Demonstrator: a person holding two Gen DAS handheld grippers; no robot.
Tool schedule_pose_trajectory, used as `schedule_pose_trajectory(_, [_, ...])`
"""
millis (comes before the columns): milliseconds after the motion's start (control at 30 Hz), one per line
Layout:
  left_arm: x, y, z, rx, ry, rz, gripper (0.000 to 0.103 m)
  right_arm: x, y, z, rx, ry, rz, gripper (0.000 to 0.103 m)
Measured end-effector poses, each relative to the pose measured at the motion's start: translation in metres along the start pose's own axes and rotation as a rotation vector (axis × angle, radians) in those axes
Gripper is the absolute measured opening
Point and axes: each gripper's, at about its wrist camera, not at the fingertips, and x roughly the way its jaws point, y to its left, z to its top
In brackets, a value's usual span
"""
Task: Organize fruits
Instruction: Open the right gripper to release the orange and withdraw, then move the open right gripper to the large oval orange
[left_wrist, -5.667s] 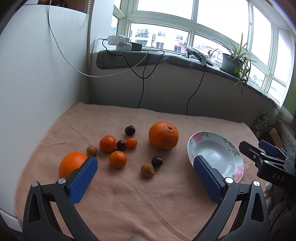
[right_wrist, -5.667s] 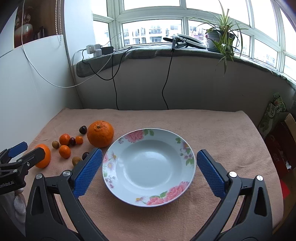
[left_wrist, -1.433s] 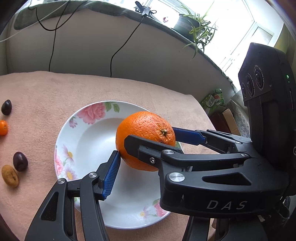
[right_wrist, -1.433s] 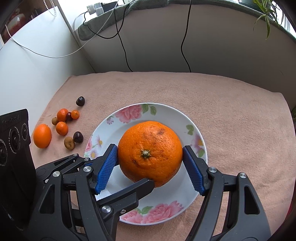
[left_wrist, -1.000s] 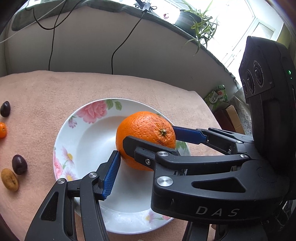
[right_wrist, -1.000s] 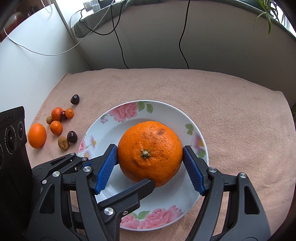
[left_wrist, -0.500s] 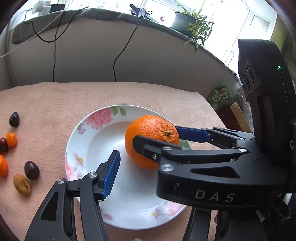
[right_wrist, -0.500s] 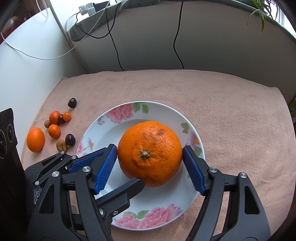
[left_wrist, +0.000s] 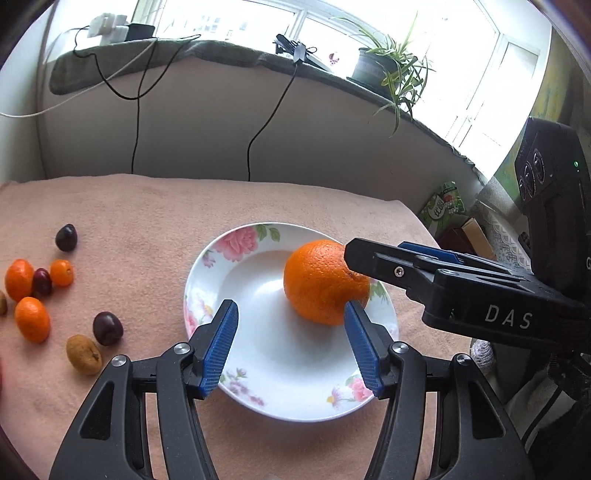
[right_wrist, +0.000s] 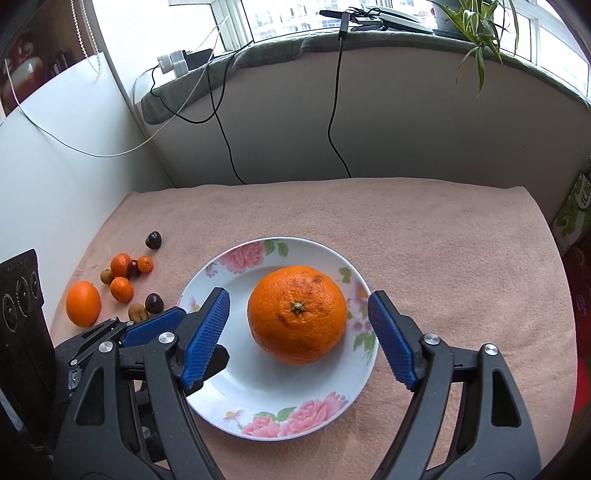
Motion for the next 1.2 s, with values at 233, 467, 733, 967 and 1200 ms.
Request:
schedule_pose_trajectory(233, [-0.018, 0.011, -0.004, 0.004, -0.029, 0.033, 0.059, -0.012, 0.021, -0.010, -0.042, -0.045, 0.007, 0.080])
schedule_pose_trajectory(467, [-0.044, 0.031, -0.013, -0.020, -0.062, 0.075, 0.059, -0.023, 0.052, -0.018, -0.084, -0.082, 0.028, 0.080])
schedule_pose_trajectory(733, [-0.077, 0.061, -0.025, -0.038, -0.096, 0.152, 0.059, -0.021, 0.083, -0.021, -0.099, -0.067, 0.100, 0.080])
schedule_pose_trajectory(967, [-0.104, 0.098, -0.036, -0.096, -0.124, 0.222, 0.059, -0.007, 0.122, -0.024, -0.139, -0.043, 0.173, 0.080])
schedule_pose_trajectory(1200, [-0.129, 0.140, -0.052, -0.166, -0.142, 0.288, 0.059, 0.012, 0.161, -0.021, -0.174, -0.009, 0.244, 0.080])
